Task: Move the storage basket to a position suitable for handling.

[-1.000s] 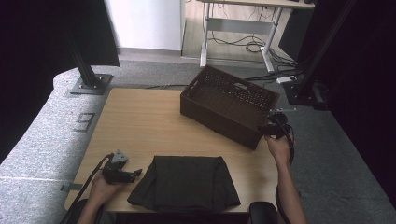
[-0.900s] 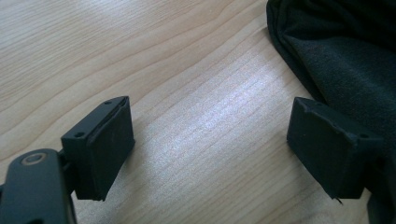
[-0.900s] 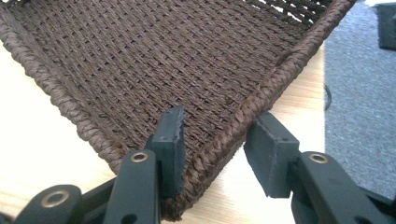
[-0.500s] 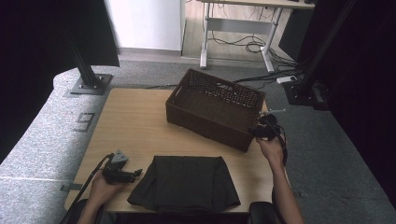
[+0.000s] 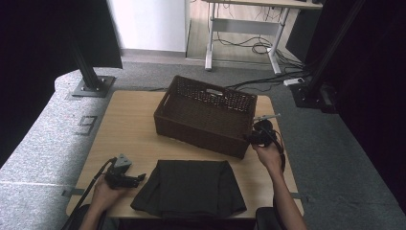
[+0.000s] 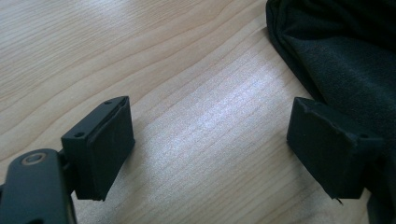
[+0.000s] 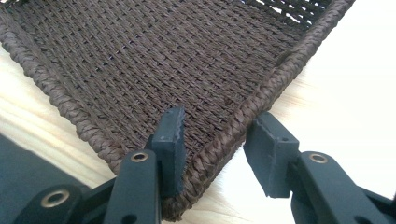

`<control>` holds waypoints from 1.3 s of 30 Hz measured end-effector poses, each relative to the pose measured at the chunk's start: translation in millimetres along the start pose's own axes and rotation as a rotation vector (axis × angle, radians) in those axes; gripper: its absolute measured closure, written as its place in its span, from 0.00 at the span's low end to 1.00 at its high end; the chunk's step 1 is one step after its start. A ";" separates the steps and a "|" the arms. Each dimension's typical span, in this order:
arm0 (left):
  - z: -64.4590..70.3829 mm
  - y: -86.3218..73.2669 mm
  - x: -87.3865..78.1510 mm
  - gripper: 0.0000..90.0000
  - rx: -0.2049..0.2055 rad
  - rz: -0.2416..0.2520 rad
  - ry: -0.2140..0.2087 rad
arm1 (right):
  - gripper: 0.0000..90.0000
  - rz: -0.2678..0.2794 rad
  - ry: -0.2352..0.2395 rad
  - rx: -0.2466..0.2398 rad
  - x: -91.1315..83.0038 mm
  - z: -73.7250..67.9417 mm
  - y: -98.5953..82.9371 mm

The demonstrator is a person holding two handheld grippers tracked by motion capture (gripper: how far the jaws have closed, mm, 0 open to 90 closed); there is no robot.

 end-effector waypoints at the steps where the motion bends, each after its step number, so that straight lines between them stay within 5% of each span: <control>1: 0.0 0.0 0.0 0.17 0.000 0.000 0.000 | 0.64 -0.002 0.004 -0.007 0.7 -3.9 -0.2; 8: 0.4 0.0 0.0 0.17 0.001 0.000 -0.002 | 0.64 -0.008 0.036 -0.066 6.9 -29.1 0.5; 26: 1.1 -0.1 -0.2 0.16 0.004 0.000 -0.004 | 0.74 -0.012 -0.048 -0.043 1.8 -3.7 2.4; 39: 1.1 -0.1 -0.2 0.16 0.004 0.000 -0.004 | 0.73 -0.008 0.002 -0.094 -2.2 -16.7 -6.2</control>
Point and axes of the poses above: each handheld gripper's, and its own axes: x roughly forward along the jaws, y roughly out of its top, z roughly to its right, the point moved 8 cm from there along x, roughly forward along the jaws, and after that the axes turned 10 degrees about x, right-handed, at the moved point
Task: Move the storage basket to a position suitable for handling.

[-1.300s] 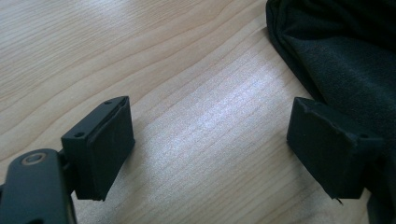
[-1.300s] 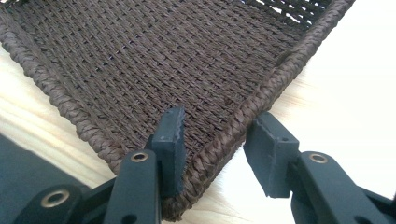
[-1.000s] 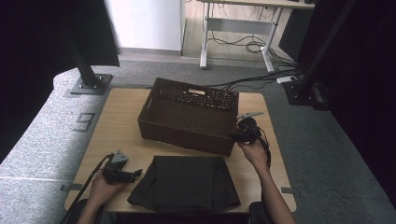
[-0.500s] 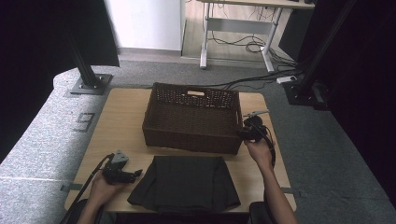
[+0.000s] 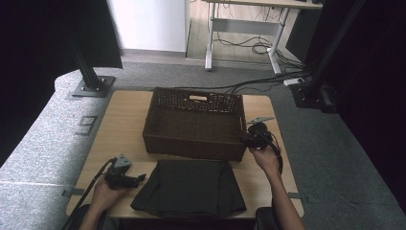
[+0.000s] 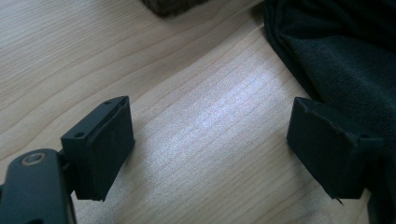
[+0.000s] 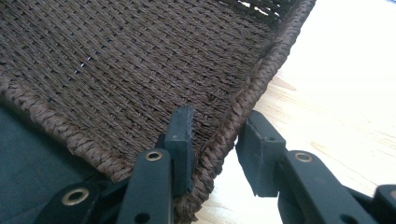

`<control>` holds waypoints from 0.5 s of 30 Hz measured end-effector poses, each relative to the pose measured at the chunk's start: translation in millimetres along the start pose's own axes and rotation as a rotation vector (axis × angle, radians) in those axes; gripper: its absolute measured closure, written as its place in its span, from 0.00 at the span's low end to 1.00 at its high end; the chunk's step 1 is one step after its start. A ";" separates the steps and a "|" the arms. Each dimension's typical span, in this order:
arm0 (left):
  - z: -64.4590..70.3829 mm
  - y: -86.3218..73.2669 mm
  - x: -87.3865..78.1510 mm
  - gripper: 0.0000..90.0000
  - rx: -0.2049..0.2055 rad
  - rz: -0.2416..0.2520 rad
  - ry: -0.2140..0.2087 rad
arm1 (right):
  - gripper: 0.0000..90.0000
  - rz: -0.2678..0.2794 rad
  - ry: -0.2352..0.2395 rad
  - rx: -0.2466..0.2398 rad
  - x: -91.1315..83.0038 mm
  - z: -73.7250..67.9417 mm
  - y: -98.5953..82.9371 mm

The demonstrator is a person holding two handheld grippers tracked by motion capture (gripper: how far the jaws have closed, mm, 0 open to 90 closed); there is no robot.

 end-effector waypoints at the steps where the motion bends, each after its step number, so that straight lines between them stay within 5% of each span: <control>1: 0.0 0.0 0.0 0.16 0.000 0.000 0.000 | 0.73 0.001 0.005 -0.007 -0.4 -0.8 -0.8; 15: 0.1 0.1 0.0 0.16 -0.001 0.000 -0.001 | 0.72 0.014 0.028 0.007 -8.3 -2.6 -10.6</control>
Point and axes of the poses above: each handheld gripper's, and its own axes: x roughly forward along the jaws, y roughly out of its top, z roughly to its right, the point moved 8 cm from there along x, roughly forward along the jaws, and after that the axes turned 10 degrees about x, right-handed, at the moved point
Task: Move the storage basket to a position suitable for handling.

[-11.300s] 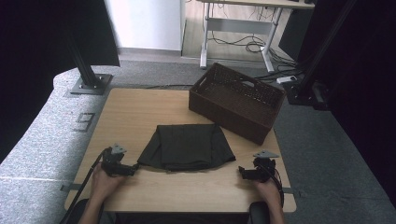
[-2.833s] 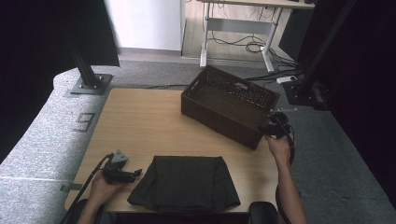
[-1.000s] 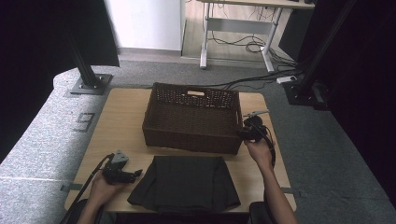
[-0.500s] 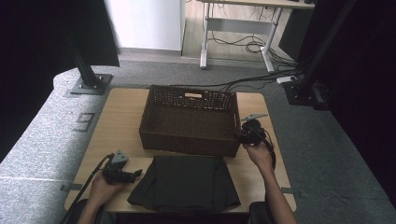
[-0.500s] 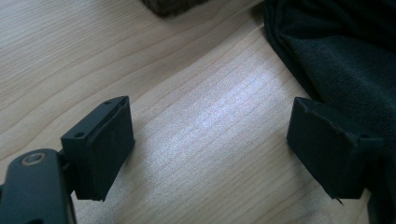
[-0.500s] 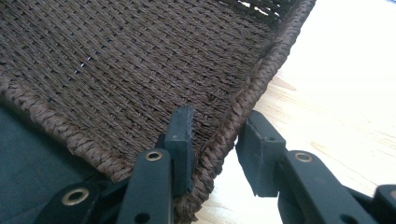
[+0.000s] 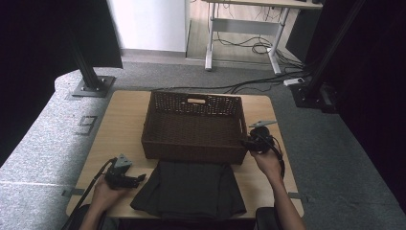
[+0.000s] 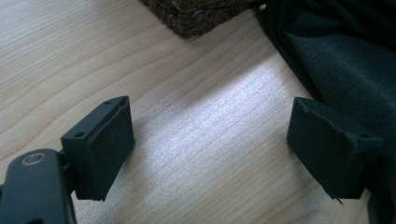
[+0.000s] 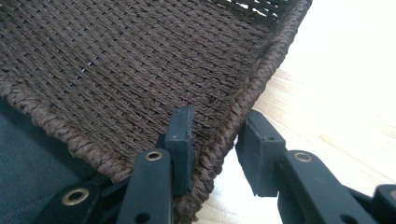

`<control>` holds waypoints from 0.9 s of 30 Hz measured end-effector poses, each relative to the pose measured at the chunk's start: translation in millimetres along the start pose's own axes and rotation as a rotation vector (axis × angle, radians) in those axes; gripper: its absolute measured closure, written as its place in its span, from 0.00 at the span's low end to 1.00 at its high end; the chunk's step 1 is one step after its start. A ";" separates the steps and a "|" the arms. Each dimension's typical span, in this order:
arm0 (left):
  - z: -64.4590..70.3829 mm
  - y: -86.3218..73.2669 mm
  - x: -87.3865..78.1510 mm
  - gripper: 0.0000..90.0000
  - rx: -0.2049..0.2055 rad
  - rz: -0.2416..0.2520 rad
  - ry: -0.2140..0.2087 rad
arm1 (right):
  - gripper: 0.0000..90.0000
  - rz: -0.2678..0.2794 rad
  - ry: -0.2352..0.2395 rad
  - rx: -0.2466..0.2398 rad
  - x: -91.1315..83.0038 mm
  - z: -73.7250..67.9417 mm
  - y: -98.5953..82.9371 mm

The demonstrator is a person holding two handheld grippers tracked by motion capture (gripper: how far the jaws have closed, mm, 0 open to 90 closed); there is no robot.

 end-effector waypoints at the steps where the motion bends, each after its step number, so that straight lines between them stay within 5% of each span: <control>1: 0.0 -0.1 -0.1 0.16 0.000 -0.001 0.000 | 0.72 0.004 0.006 0.008 -0.8 0.5 -1.0; 9: -0.1 0.0 0.1 0.16 0.000 0.000 0.001 | 0.59 0.049 0.003 0.014 -5.5 2.9 2.3; 10: -0.1 0.0 0.1 0.16 -0.001 0.000 0.001 | 0.49 0.066 -0.009 0.008 -10.9 5.3 3.2; 16: -1.2 -0.4 0.8 0.13 -0.012 -0.011 0.010 | 0.31 0.125 -0.018 -0.001 -26.1 12.7 3.1; 19: -2.0 -1.8 2.9 0.01 -0.020 -0.040 0.012 | 0.16 0.143 0.004 -0.001 -36.3 12.5 -0.1; 27: -2.4 -1.8 2.8 0.01 -0.026 -0.038 0.016 | 0.00 0.174 -0.024 -0.005 -43.5 9.1 -16.0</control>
Point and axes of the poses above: each handheld gripper's, and its own axes: x roughly forward along the jaws, y roughly out of its top, z roughly to its right, the point moved 8 cm from there along x, roughly forward along the jaws, and after that the axes turned 10 degrees about x, right-handed, at the moved point
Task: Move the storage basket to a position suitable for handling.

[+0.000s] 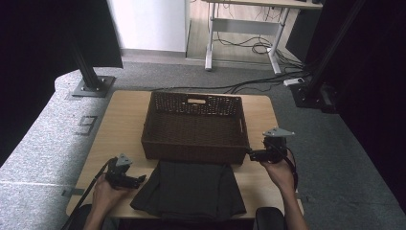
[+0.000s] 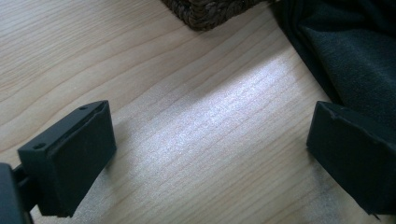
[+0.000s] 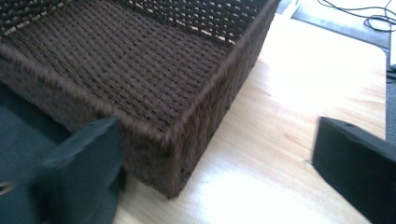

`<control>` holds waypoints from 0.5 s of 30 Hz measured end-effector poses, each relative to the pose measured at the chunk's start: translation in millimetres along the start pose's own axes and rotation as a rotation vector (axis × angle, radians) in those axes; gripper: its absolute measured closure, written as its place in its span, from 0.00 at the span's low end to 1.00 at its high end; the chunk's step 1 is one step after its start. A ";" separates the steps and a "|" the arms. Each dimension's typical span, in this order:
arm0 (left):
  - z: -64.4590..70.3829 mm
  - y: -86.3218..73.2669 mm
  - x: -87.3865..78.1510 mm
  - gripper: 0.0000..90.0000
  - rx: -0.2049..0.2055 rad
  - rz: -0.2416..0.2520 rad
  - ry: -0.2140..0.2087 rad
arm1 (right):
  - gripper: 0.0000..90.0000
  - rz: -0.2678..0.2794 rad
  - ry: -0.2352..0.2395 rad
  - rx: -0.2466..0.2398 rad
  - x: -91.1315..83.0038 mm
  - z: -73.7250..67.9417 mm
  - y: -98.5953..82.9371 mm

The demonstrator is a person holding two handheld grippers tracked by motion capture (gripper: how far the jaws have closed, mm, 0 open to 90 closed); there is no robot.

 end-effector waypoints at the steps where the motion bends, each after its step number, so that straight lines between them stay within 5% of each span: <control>1: 0.0 0.0 0.0 0.01 0.000 0.000 0.000 | 0.00 -0.011 0.001 -0.002 -1.0 0.4 -9.6; 8: -0.1 0.2 0.2 0.01 0.000 0.001 -0.002 | 0.00 -0.043 0.007 0.022 4.7 6.0 -35.6; 11: -0.4 0.4 0.4 0.01 0.005 0.001 -0.006 | 0.00 -0.100 -0.009 0.001 15.7 9.1 -55.4; 15: -0.4 0.4 0.4 0.01 0.006 0.001 -0.006 | 0.00 -0.125 0.011 0.037 28.4 9.4 -72.3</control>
Point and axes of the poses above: each handheld gripper's, and its own axes: x roughly forward along the jaws, y roughly out of its top, z roughly to its right, the point moved 8 cm from there along x, roughly forward along the jaws, and after that the axes turned 10 degrees about x, right-handed, at the moved point
